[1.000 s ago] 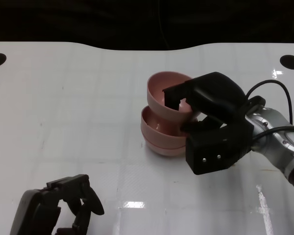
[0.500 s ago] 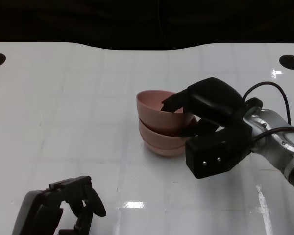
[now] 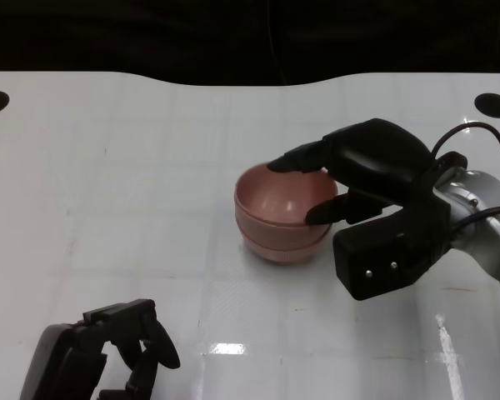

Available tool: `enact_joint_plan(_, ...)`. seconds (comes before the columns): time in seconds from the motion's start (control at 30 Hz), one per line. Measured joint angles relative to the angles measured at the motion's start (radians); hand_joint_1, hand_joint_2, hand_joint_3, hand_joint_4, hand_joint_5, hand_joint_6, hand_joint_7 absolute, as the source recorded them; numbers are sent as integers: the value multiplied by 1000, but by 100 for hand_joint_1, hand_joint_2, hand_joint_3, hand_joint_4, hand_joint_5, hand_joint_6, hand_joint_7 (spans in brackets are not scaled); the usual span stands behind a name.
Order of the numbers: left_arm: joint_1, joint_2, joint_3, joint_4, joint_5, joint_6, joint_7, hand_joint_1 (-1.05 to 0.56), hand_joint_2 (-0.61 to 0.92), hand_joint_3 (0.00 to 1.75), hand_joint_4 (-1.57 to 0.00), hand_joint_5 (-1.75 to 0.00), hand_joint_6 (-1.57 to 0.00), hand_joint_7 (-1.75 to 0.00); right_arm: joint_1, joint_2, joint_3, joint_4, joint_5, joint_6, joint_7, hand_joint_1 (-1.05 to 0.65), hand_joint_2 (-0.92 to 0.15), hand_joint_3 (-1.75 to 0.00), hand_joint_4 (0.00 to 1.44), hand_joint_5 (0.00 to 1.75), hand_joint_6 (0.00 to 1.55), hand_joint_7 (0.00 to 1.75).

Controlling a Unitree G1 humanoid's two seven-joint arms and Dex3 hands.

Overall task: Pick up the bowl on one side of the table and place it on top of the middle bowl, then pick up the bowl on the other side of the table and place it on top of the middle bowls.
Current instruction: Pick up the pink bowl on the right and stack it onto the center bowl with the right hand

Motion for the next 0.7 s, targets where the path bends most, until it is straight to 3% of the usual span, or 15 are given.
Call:
enact_joint_plan(0.47,-7,1,0,1,6,0,0,-5,25,154,-88,-167,-85,-145,82,-46,-56,-127,39,7,24,-73,-92,-26,32,0,31,0)
enact_joint_plan(0.7,-11,1,0,5,7,-2,1,-5,26,155,-88,-168,-84,-145,211,-101,-120,-302,80,13,50,-72,-92,-22,34,1,33,1)
